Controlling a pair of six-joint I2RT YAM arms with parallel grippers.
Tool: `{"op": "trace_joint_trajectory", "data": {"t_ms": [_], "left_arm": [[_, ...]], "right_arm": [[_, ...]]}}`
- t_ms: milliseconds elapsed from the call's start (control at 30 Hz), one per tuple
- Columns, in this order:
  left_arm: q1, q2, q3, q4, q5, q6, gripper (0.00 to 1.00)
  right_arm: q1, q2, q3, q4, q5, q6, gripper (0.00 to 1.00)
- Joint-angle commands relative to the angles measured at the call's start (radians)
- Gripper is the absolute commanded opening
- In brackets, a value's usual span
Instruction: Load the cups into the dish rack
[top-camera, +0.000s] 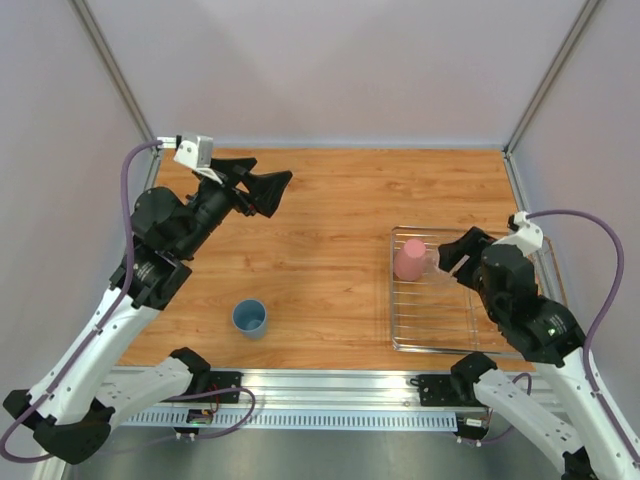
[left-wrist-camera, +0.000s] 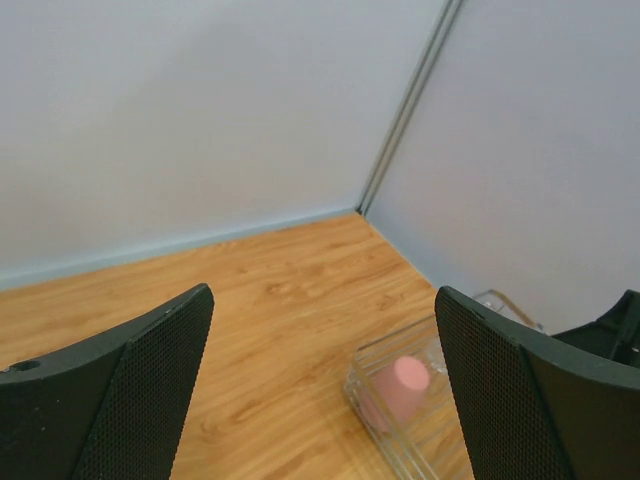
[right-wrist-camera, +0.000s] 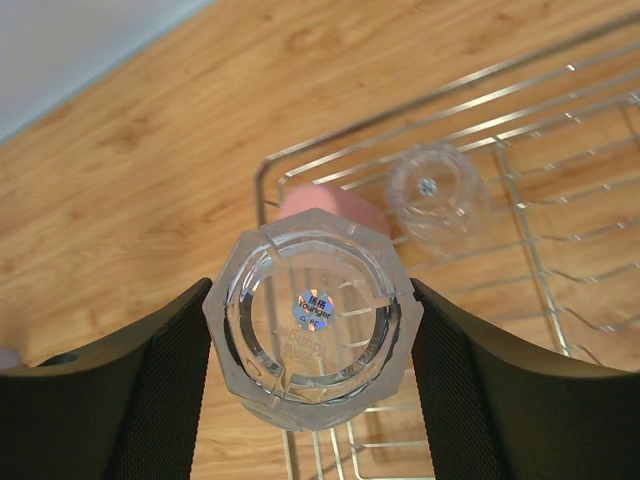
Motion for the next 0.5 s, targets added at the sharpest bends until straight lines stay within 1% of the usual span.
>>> {"op": "trace_joint_trajectory", "data": {"t_ms": [0, 67, 233, 367, 433, 467], "left_arm": [[-0.001, -0.005, -0.039, -0.065, -0.024, 0.024, 1.00], [0.000, -0.007, -0.051, -0.068, -0.026, 0.017, 1.00], [-0.001, -0.024, -0.078, -0.066, -0.023, -0.009, 1.00], [-0.001, -0.050, -0.121, -0.065, -0.024, -0.015, 1.00], [-0.001, -0.065, -0.135, -0.057, -0.024, -0.022, 1.00], [-0.001, -0.071, -0.147, -0.058, -0.041, -0.022, 1.00]], "right_arm": [[0.000, -0.037, -0.039, -0.116, 0.085, 0.046, 0.01], [0.001, -0.037, -0.079, -0.120, 0.081, 0.046, 0.00], [0.000, -0.040, -0.166, -0.052, 0.111, 0.037, 0.00], [0.007, -0.048, -0.229, -0.005, 0.104, 0.054, 0.01], [0.029, -0.034, -0.267, -0.002, 0.133, 0.075, 0.00], [0.033, -0.026, -0.275, -0.006, 0.174, 0.087, 0.00]]}}
